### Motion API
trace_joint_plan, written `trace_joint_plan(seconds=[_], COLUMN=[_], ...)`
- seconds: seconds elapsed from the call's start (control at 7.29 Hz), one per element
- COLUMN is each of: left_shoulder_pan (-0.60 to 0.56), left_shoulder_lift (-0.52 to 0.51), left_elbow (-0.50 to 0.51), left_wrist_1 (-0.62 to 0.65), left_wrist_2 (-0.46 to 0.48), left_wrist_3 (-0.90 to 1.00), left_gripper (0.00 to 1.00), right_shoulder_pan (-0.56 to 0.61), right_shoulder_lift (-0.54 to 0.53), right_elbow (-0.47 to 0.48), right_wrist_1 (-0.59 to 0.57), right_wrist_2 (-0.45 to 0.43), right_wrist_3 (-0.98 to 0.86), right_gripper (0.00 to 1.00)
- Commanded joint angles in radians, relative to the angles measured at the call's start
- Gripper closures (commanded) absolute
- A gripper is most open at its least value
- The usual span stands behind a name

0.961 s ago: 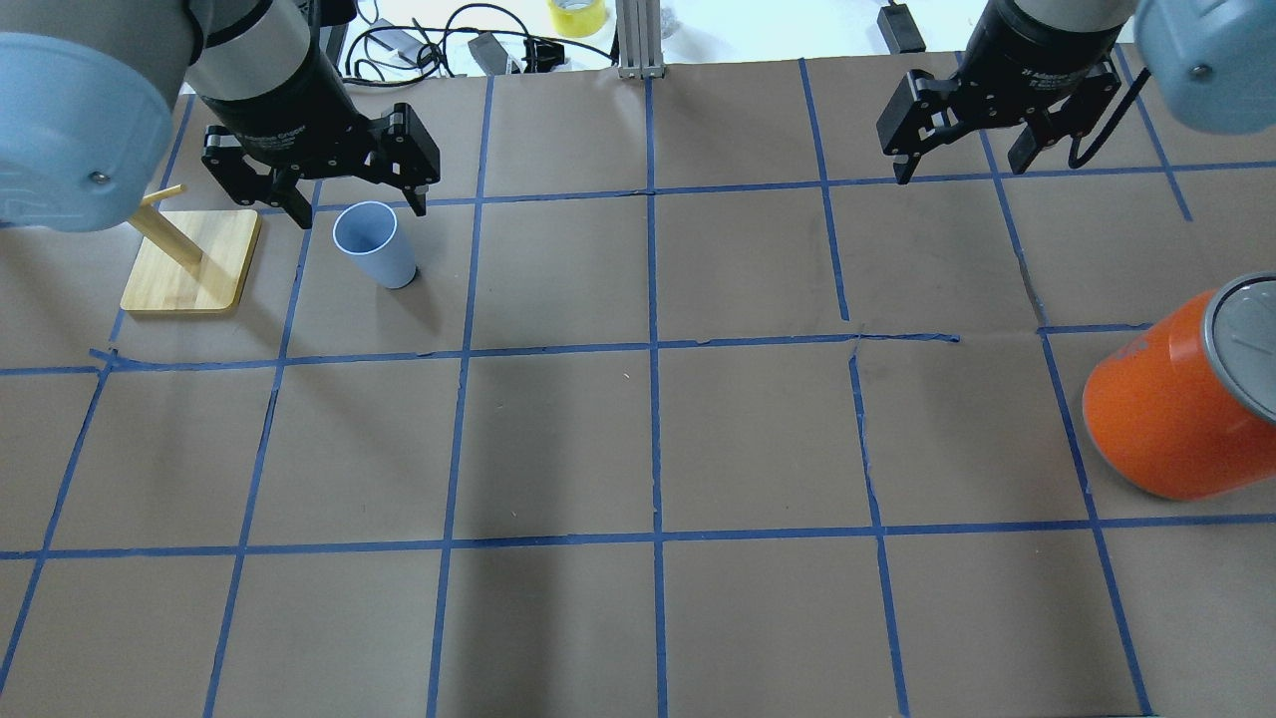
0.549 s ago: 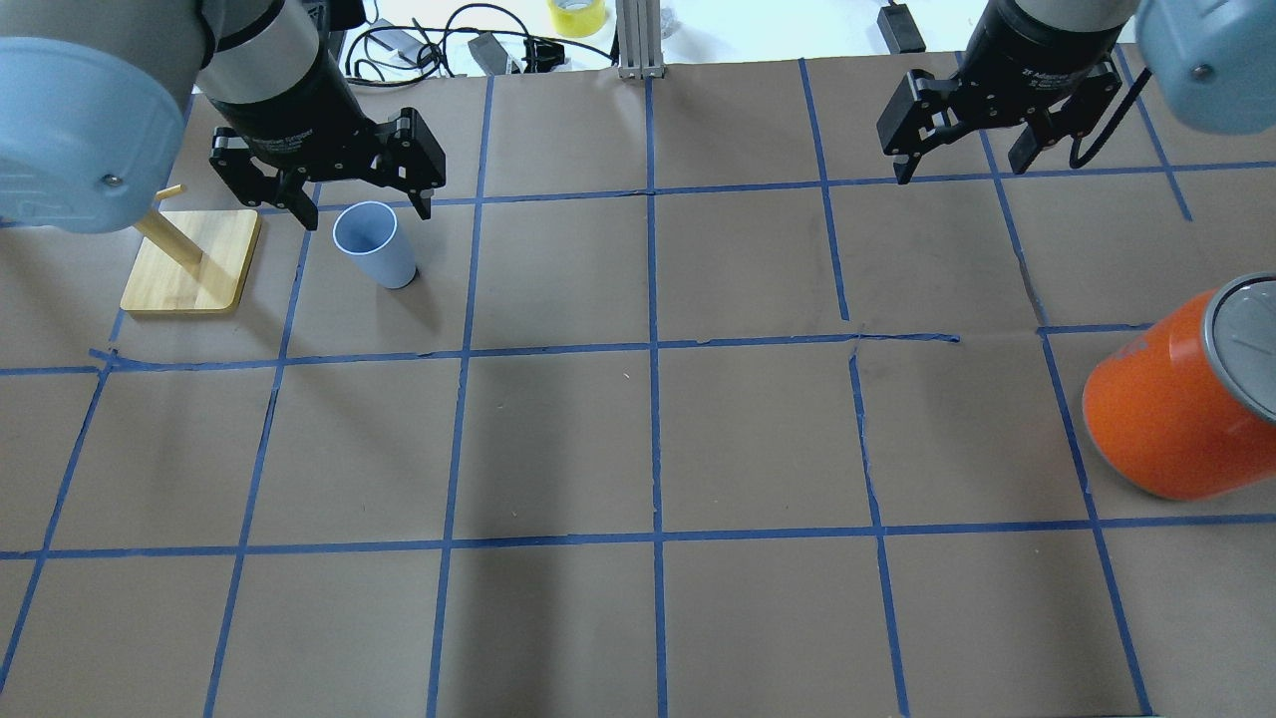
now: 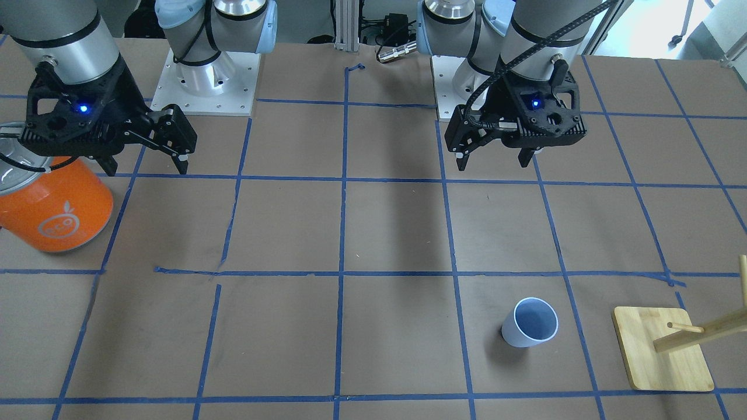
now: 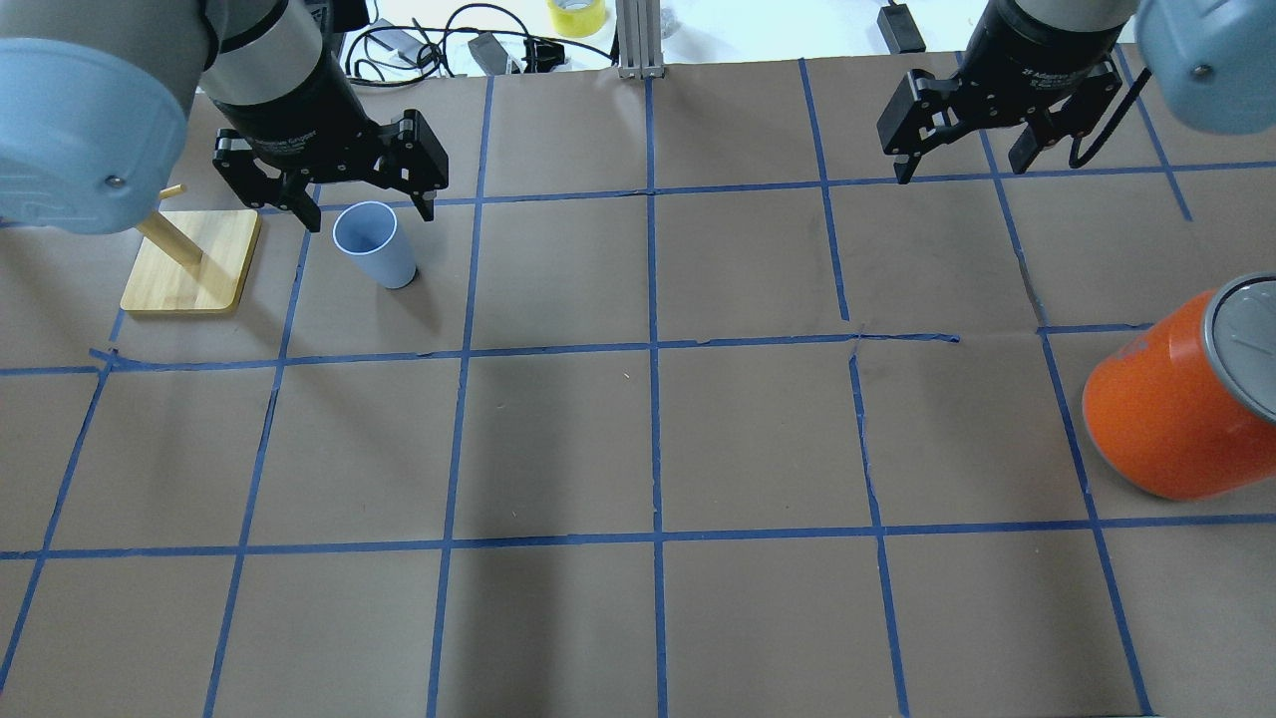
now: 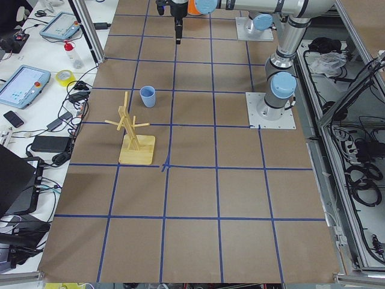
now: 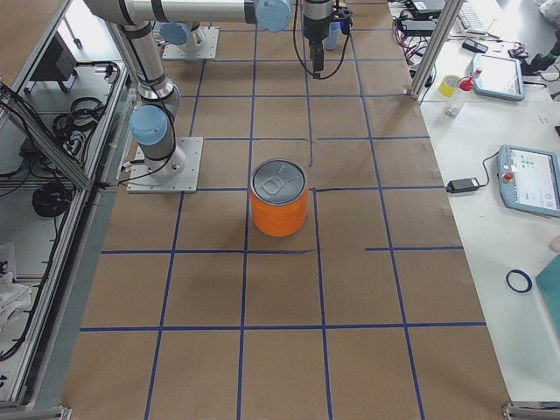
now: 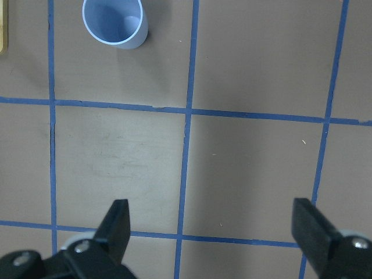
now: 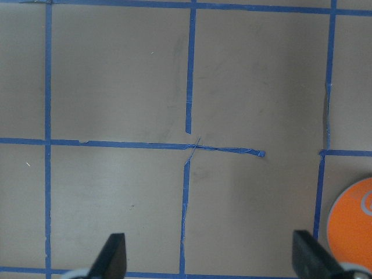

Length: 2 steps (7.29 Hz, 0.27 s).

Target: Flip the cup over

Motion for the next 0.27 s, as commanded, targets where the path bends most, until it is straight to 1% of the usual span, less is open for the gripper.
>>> trace_joint_plan(seconds=[0.0,0.14], left_shoulder_pan=[-0.005,-0.005], left_shoulder_lift=[-0.003,-0.003], left_elbow=[0.0,-0.001], left_wrist_1=[0.0,0.0], left_wrist_2=[0.001,0.001], left_wrist_3=[0.001,0.001], left_gripper=[0.0,0.0], right_shoulder_pan=[0.001,0.0], right_shoulder_lift=[-0.001,-0.001], right_elbow=[0.0,0.0], right_wrist_1=[-0.001,-0.001], right_wrist_2=[0.0,0.001], right_wrist_3=[0.0,0.003], right_gripper=[0.0,0.0])
